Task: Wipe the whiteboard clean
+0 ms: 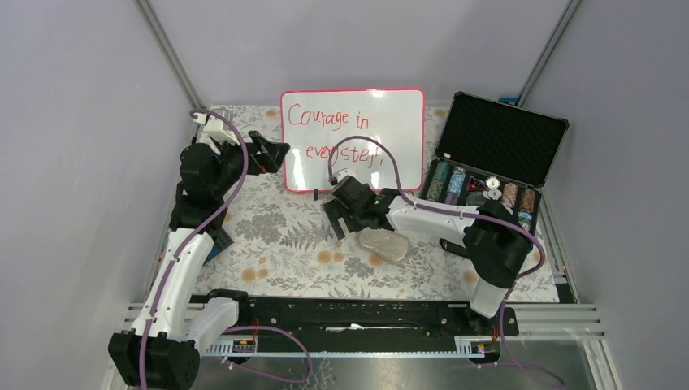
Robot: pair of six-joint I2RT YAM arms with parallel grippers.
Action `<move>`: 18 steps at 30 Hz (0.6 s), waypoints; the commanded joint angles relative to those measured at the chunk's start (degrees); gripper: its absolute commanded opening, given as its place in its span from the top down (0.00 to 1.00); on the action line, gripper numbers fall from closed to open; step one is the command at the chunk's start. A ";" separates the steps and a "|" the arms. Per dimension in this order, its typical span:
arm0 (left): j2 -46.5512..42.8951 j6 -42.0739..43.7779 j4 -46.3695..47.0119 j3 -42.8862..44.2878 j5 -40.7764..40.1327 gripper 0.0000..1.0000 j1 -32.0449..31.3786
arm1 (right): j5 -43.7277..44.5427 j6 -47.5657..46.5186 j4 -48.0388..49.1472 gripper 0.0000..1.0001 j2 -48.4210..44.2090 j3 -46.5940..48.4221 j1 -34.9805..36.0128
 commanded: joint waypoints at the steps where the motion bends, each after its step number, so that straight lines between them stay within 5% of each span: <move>1: -0.52 0.84 1.69 0.44 -0.30 0.01 -0.22 | 2.37 -6.98 -0.14 0.03 -1.72 -0.90 -0.32; 9: 0.07 0.53 1.79 0.53 0.44 0.01 -0.74 | 1.78 -13.38 -5.48 0.01 -6.73 -7.83 -0.36; 18: 0.06 0.22 2.25 0.36 1.27 0.01 -0.83 | -4.55 -15.95 -2.99 0.22 -7.93 -12.00 0.92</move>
